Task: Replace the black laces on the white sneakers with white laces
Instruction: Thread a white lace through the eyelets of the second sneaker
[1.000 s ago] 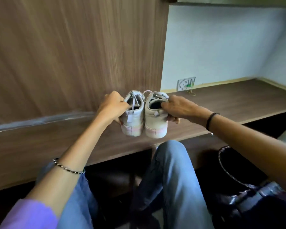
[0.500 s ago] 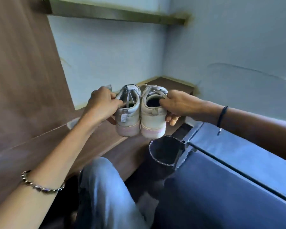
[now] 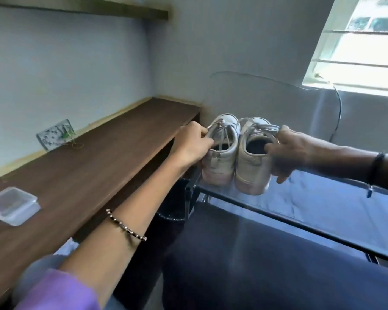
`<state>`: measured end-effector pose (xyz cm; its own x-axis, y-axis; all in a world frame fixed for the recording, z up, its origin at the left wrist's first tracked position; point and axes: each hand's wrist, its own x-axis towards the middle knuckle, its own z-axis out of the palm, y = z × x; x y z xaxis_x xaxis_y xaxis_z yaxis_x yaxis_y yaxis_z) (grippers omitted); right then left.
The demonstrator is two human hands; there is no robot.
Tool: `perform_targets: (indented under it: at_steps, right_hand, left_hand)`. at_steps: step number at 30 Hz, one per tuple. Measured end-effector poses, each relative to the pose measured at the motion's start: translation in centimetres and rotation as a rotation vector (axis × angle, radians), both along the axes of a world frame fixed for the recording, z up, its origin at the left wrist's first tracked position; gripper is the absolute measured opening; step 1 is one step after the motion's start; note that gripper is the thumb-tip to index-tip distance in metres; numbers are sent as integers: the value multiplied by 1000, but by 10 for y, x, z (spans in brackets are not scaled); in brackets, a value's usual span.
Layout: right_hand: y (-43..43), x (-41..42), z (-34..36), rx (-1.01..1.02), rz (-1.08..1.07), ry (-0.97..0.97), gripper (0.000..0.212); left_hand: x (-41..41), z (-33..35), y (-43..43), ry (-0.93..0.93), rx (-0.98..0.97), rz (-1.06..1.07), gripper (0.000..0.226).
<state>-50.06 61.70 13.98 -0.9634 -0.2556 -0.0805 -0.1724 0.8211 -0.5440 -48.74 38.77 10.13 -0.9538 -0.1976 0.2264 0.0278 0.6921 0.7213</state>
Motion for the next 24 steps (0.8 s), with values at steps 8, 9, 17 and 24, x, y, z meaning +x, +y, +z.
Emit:
perform_targets:
  at_steps: [8, 9, 17, 24]
  right_hand:
    - [30, 17, -39, -117, -74, -80, 20]
    - [30, 17, -44, -116, -70, -89, 18]
    - [34, 12, -57, -148, -66, -112, 20]
    - [36, 8, -47, 85, -14, -102, 31]
  left_hand:
    - [-22, -39, 31, -62, -60, -81, 18]
    - [-22, -41, 31, -67, -62, -91, 17]
    - [-27, -42, 34, -141, -71, -109, 15]
    - [-25, -41, 37, -168, -118, -58, 17]
